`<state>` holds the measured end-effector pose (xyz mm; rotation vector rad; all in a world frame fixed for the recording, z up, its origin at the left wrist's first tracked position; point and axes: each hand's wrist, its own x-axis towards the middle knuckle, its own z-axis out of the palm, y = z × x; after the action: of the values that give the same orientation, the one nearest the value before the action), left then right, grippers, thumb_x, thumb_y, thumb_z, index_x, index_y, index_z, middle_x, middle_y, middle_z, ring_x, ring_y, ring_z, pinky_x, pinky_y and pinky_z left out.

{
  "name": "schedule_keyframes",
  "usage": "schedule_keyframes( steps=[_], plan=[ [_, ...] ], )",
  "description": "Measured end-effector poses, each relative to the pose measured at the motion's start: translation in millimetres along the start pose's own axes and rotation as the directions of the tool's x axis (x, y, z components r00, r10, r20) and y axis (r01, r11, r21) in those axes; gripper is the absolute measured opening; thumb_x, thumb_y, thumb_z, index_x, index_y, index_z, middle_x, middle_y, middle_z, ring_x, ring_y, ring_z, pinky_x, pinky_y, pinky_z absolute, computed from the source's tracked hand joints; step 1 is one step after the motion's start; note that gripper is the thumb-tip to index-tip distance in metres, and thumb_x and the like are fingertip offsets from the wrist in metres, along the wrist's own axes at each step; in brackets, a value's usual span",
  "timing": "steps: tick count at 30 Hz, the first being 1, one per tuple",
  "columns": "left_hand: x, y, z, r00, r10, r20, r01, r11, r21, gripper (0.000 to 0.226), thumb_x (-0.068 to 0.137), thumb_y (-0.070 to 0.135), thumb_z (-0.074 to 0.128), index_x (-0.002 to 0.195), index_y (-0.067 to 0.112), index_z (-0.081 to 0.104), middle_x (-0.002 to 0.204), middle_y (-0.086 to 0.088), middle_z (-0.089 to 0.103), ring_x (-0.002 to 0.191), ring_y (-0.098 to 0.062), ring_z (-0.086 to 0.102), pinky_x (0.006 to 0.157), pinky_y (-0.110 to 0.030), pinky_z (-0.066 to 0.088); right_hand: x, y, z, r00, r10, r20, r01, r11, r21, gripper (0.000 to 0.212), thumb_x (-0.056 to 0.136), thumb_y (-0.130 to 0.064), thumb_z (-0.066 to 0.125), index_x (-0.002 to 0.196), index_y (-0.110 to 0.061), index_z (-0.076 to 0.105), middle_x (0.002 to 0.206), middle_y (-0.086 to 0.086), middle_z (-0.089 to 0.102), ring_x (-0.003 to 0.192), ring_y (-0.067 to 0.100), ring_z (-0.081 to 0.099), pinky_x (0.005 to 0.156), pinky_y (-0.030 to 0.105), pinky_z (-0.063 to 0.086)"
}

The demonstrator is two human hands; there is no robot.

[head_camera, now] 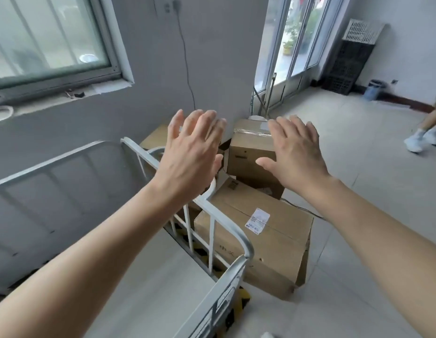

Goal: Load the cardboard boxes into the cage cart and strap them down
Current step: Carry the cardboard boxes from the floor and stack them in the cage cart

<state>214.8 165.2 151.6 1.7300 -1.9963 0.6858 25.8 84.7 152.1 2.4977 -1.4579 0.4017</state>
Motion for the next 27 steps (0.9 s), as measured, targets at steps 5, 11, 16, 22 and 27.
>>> schedule_keyframes(
  steps=[5,11,16,22,27],
  plan=[
    [41,60,73,0.997,0.051,0.056,-0.050,0.999,-0.018,0.059,0.078,0.025,0.072,0.130,0.006,0.053,0.132,-0.015,0.052,0.124,-0.034,0.048,0.109,-0.054,0.026,0,81,51,0.992,0.077,0.096,-0.079,0.997,0.024,0.074,0.085,-0.046,0.064,0.141,-0.011,0.033,0.147,0.007,0.035,0.142,0.030,0.020,0.116,0.045,0.013],
    [87,121,182,0.968,0.024,0.250,-0.007,0.998,-0.066,0.059,0.083,0.028,0.068,0.135,0.009,0.049,0.136,-0.010,0.049,0.129,-0.028,0.043,0.113,-0.050,0.021,7,170,129,0.957,0.123,0.262,-0.139,0.989,0.042,0.072,0.088,-0.047,0.060,0.142,-0.010,0.032,0.146,0.007,0.036,0.140,0.028,0.024,0.115,0.044,0.018],
    [84,125,268,0.883,-0.031,0.469,0.060,0.997,-0.047,0.057,0.087,0.030,0.064,0.136,0.009,0.047,0.138,-0.011,0.046,0.130,-0.028,0.041,0.113,-0.049,0.018,7,213,202,0.883,0.188,0.431,-0.218,0.976,0.021,0.068,0.088,-0.051,0.058,0.138,-0.011,0.036,0.142,0.009,0.042,0.132,0.027,0.034,0.108,0.040,0.027],
    [73,102,376,0.737,-0.048,0.674,0.068,0.998,-0.003,0.057,0.088,0.037,0.061,0.136,0.011,0.044,0.139,-0.008,0.042,0.130,-0.027,0.038,0.114,-0.046,0.017,0,224,298,0.726,0.340,0.598,-0.428,0.904,0.006,0.066,0.083,-0.056,0.061,0.131,-0.015,0.041,0.135,0.008,0.048,0.125,0.029,0.043,0.103,0.042,0.035],
    [51,75,470,0.592,-0.086,0.801,0.083,0.995,0.045,0.057,0.087,0.045,0.059,0.133,0.013,0.045,0.137,-0.008,0.044,0.126,-0.029,0.043,0.109,-0.044,0.026,-9,221,375,0.553,0.463,0.693,-0.632,0.775,-0.013,0.078,0.083,-0.055,0.062,0.141,-0.011,0.034,0.143,0.011,0.042,0.132,0.030,0.039,0.109,0.044,0.033]
  ],
)
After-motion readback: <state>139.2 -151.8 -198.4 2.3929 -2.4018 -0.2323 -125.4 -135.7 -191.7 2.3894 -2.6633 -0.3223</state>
